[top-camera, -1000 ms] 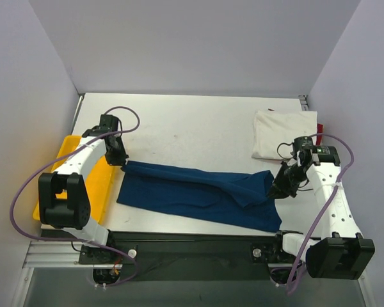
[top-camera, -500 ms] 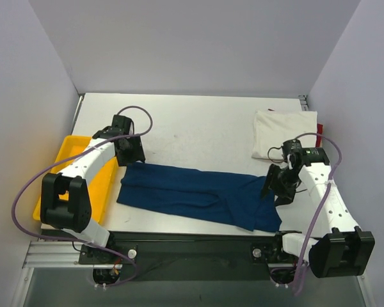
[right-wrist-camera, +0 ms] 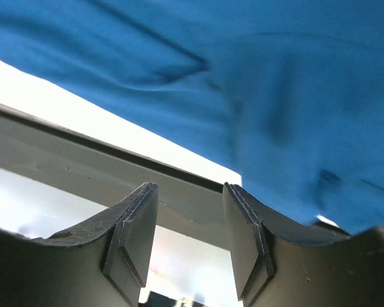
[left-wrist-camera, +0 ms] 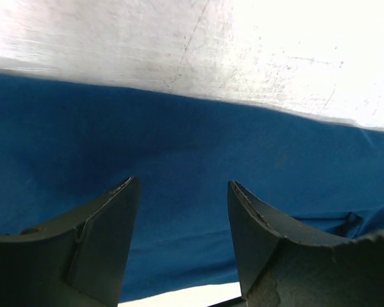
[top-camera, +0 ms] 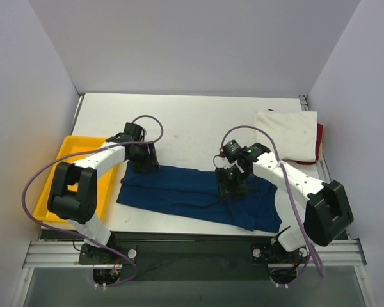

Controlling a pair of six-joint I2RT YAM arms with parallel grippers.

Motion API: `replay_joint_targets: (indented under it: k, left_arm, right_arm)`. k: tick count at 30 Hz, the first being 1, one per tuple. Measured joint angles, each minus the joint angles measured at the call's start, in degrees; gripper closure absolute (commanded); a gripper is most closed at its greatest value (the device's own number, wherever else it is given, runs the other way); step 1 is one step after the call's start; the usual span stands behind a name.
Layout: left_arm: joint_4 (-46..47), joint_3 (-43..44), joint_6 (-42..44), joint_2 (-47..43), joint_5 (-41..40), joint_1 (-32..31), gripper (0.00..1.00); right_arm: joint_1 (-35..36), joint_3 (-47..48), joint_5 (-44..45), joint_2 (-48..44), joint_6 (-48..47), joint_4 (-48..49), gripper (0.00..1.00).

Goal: Fold and stack the t-shirts
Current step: Fold the other side of the tshirt into a rectangle

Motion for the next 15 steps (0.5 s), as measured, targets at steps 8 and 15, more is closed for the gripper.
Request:
replay_joint_targets:
  k: [8, 15]
  left_arm:
    - [3.74, -1.97, -0.55, 4.02, 4.00, 0.00, 0.33]
    - [5.07, -2.16, 0.98, 4.11, 5.35, 0.00, 0.32]
  right_arm:
    - [7.06, -5.20, -1.86, 5.55, 2.14, 7.74, 0.57]
    - [9.84, -10.32, 2.97, 9.53, 7.41, 10.21, 0.57]
